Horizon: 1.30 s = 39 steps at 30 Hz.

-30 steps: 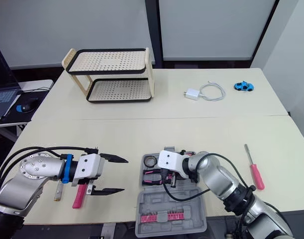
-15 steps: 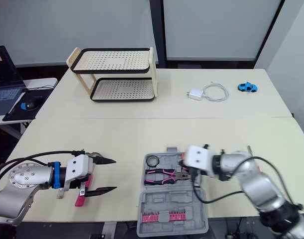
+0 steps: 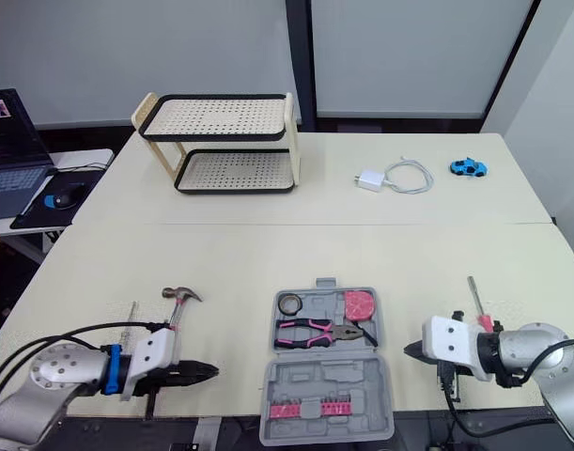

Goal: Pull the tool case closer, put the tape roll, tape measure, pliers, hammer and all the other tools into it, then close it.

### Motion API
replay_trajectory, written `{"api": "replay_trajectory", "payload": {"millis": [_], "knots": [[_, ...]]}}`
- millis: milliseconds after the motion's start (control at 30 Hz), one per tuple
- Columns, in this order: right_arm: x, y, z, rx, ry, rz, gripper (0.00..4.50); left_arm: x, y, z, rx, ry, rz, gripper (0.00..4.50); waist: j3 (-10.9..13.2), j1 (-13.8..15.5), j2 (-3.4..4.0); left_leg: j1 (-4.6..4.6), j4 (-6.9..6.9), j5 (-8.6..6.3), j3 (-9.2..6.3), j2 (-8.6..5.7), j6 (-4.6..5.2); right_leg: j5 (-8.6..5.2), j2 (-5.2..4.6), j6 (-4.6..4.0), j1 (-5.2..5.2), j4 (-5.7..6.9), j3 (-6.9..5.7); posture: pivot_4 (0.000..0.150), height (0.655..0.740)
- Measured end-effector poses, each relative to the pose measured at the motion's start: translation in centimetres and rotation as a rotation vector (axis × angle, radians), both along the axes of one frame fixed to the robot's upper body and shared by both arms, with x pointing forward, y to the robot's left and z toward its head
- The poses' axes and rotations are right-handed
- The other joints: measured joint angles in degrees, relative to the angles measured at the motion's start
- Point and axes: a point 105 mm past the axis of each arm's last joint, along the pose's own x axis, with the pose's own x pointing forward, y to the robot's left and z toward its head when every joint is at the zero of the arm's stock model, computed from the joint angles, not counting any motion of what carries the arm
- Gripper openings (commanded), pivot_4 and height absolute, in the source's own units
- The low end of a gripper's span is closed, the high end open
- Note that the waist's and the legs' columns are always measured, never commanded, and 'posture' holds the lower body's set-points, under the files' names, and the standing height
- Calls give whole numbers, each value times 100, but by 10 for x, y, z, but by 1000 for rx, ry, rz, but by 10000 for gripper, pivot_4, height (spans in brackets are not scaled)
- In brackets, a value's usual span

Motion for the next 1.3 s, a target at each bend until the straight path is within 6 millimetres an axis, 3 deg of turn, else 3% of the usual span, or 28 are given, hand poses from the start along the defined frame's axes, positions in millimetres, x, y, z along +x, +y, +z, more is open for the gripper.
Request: {"api": "replay_trajectory", "payload": {"millis": [267,567,1300], "knots": [[1,7,-14,0,8,-16,0,10,-33,-13,-28,-40,-40,215,-2,8,-1,1,0,0,0,-2,0,0,-2,0,1,0,1,1500,7400],[11,13,-32,4,19,-24,0,30,-50,-22,-25,-95,-42,215,-2,5,-1,3,0,0,-6,-3,-1,0,-2,0,0,2,1,1500,7400],[18,28,-53,36,30,-46,0,33,-69,-21,-40,-115,-56,215,-2,7,-1,3,0,1,-19,-3,-1,0,-3,0,-1,2,2,1500,7400]]}}
